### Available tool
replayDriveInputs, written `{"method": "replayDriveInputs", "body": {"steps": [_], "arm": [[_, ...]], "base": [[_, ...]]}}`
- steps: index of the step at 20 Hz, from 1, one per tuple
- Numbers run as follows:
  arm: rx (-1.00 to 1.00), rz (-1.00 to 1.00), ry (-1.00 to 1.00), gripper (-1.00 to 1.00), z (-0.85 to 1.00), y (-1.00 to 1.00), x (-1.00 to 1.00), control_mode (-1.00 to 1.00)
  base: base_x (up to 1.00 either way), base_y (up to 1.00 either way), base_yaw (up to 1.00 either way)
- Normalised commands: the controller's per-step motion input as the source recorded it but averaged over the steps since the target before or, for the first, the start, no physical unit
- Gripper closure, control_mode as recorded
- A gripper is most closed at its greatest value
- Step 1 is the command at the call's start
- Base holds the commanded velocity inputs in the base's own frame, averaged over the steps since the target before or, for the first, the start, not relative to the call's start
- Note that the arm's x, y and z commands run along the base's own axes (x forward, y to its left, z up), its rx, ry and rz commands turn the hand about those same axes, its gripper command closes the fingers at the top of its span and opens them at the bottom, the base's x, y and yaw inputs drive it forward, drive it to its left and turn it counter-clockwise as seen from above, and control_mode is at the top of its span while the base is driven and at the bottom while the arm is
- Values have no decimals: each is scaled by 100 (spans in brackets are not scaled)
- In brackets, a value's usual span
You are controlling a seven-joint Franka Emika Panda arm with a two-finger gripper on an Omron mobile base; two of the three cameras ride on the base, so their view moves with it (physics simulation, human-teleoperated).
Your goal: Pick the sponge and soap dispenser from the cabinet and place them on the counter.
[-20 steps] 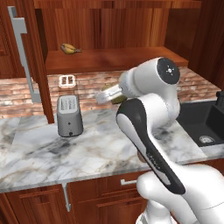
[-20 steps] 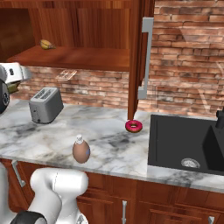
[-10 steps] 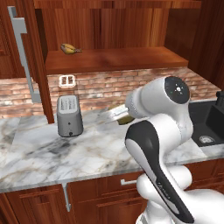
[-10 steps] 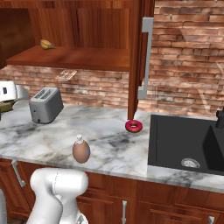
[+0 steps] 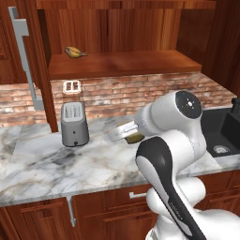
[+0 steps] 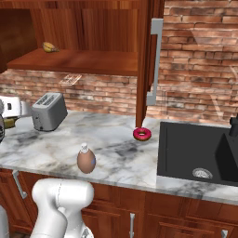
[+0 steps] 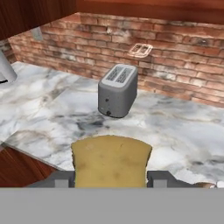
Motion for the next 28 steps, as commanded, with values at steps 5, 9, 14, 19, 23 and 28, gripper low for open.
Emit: {"method": "replayDriveInputs", "body": {"steps": [5,9,14,19,23,28], "arm": [[0,0,4,100,-18,0,3,-100],[0,-2,4,100,-5,0,0,-100],[0,-1,4,100,-22,0,0,-100],[0,-2,5,100,-38,1,3,-100],[0,-1,2,100,-30,1,0,-100],[0,0,0,100,-34,0,8,-100]], "base": [[0,0,0],[0,0,0],[0,0,0],[0,0,0],[0,0,0],[0,0,0]]}}
